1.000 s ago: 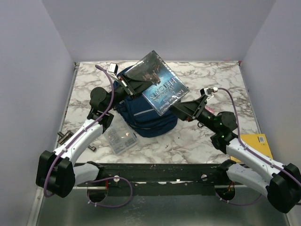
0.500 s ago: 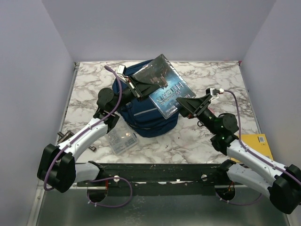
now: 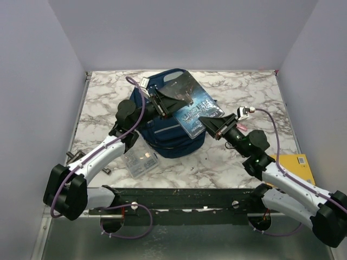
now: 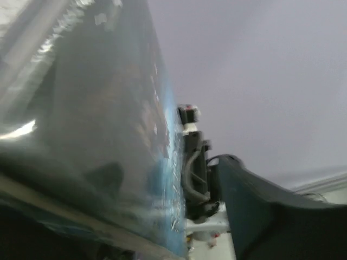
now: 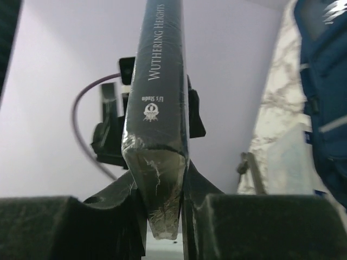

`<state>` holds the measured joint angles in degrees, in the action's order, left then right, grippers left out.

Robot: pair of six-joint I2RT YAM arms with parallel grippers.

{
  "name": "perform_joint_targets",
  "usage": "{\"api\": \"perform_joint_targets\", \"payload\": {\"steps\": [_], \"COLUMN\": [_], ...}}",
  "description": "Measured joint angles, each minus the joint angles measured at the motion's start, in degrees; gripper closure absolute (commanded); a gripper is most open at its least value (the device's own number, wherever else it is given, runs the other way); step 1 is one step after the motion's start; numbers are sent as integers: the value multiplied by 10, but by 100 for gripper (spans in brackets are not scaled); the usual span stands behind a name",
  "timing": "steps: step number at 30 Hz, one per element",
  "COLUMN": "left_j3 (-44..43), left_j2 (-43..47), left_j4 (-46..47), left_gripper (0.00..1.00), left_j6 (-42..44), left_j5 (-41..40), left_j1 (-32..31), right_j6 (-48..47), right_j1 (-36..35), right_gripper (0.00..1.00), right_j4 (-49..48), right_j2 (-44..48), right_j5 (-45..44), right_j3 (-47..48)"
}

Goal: Pack the student bag
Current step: Pick up the book from the center of the board.

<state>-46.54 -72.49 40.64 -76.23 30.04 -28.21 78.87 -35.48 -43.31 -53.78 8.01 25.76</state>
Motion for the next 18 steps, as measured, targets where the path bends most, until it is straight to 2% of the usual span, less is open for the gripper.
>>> {"api": "perform_joint_targets", "payload": {"steps": [3,5,9,11,13,18], "left_j3": [-10,-24,-47,-72,-99,-162], "left_j2": [21,32,33,10,-31,-159], "left_j4": [-131,-234,-378,-457,-496,-596], "left_gripper": [3,2,3,6,10,10], "left_j6": [105,206,370,453,494,583], "left_j5": [-8,-38,-103,-150,-174,-215], "left_j1": [-15,-31,-64,-89,-115,-152], "right_j6": [-20,-53,-130,-167,-198,-246], "right_j1": [-6,-9,-2,2,3,3], "right_gripper": [100,100,100,100,100,100], "right_j4": [154,272,478,565,633,743], "right_j2": [63,102,119,112,108,117], "right_j5": [-54,-103,-219,-272,-315,-365], "right_j3": [10,39,110,140,157,166]}}
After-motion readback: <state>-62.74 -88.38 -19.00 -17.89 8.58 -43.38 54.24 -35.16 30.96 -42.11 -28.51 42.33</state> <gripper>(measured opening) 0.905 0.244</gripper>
